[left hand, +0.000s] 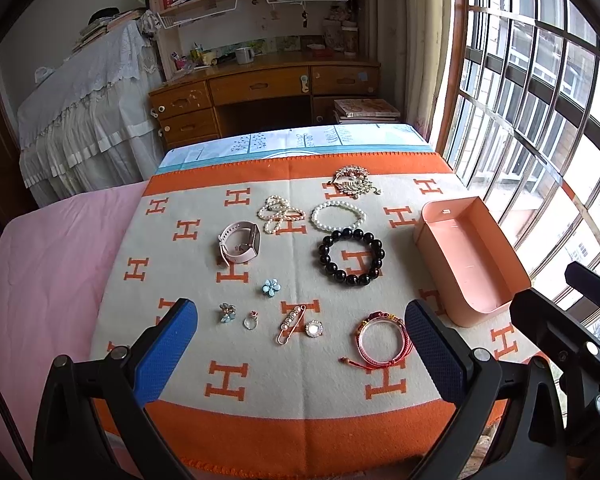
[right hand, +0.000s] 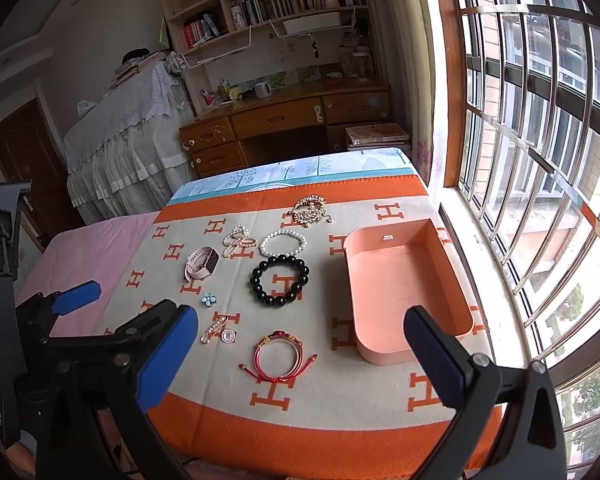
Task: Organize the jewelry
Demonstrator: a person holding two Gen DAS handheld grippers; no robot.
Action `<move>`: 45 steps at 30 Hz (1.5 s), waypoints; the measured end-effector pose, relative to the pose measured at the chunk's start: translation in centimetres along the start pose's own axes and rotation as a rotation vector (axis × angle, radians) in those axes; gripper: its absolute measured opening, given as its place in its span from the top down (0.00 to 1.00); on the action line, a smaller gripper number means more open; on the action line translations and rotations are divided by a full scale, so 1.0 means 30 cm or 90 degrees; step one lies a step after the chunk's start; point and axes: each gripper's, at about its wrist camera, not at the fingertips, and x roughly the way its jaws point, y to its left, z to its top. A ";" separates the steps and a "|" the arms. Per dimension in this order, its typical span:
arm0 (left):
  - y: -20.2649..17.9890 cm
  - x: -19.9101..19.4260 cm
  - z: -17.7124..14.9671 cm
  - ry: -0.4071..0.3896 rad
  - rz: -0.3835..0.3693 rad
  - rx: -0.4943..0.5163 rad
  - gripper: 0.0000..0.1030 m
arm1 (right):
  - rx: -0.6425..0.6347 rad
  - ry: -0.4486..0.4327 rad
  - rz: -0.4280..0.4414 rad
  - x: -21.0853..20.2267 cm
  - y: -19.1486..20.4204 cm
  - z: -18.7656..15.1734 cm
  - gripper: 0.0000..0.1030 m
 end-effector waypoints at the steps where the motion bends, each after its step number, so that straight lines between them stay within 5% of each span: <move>1: 0.000 0.001 0.000 0.001 0.000 0.000 0.01 | -0.001 -0.001 0.002 -0.002 0.001 -0.001 0.00; 36: -0.015 0.146 0.071 0.089 -0.026 0.014 0.01 | 0.003 0.059 0.057 0.134 -0.032 0.048 0.08; 45: 0.117 0.239 0.180 0.124 -0.071 -0.036 0.01 | 0.003 0.093 0.076 0.228 -0.057 0.126 0.11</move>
